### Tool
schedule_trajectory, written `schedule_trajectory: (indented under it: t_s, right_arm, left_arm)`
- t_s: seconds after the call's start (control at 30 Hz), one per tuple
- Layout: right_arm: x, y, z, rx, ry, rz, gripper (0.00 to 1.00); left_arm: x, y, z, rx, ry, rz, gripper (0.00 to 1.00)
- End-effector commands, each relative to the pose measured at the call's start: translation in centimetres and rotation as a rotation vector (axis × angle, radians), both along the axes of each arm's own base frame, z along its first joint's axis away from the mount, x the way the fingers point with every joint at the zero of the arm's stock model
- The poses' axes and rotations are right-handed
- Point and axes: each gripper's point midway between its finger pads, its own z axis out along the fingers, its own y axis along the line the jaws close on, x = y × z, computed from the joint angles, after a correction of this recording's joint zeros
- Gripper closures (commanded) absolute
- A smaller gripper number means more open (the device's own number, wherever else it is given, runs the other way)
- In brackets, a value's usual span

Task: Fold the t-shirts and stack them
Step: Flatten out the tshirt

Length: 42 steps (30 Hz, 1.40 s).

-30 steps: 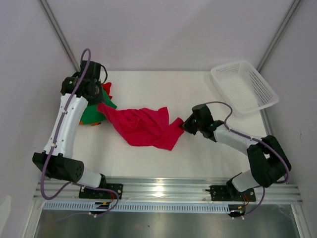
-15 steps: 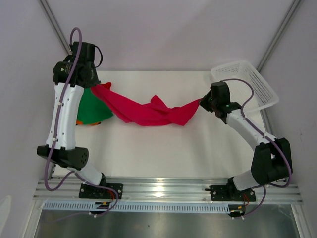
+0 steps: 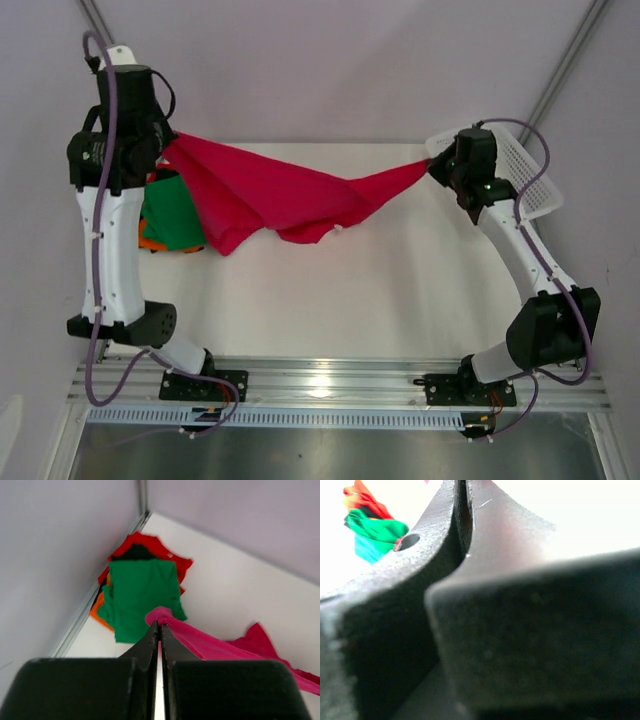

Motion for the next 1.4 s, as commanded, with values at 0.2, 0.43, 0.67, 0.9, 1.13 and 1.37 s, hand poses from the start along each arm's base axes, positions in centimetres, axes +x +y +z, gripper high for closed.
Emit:
schedule_trajectory:
  t_s: [0.2,0.43,0.67,0.9,1.13,1.37]
  right_arm:
    - [0.9,-1.4,19.3,-0.055,-0.428,-0.017,1.0]
    - [-4.0,-2.9,29.0,-0.01,-0.624,-0.068,1.0]
    - [-9.3,-4.0,33.9,0.006,-0.716,-0.106,1.0]
    - [-14.5,-4.6,36.1,0.043,-0.755,-0.115,1.0]
    - [-19.8,-3.8,37.8,0.138,-0.798,-0.025,1.0]
    - [-25.6,-3.0,41.9,0.195,-0.953,0.107,1.0]
  left_arm:
    - [-7.1,-0.6,16.8,0.001,-0.631,-0.148,0.99]
    - [-11.6,-1.3,20.0,-0.004,-0.771,-0.22,1.0]
    - [-14.1,-1.0,20.5,0.023,-0.817,-0.236,0.99]
    - [-16.2,-1.6,20.7,0.011,-0.843,-0.283,0.99]
    - [-20.0,-3.3,20.8,-0.044,-0.882,-0.399,0.99]
    - [-24.8,-4.4,21.4,-0.092,-0.979,-0.494,0.99]
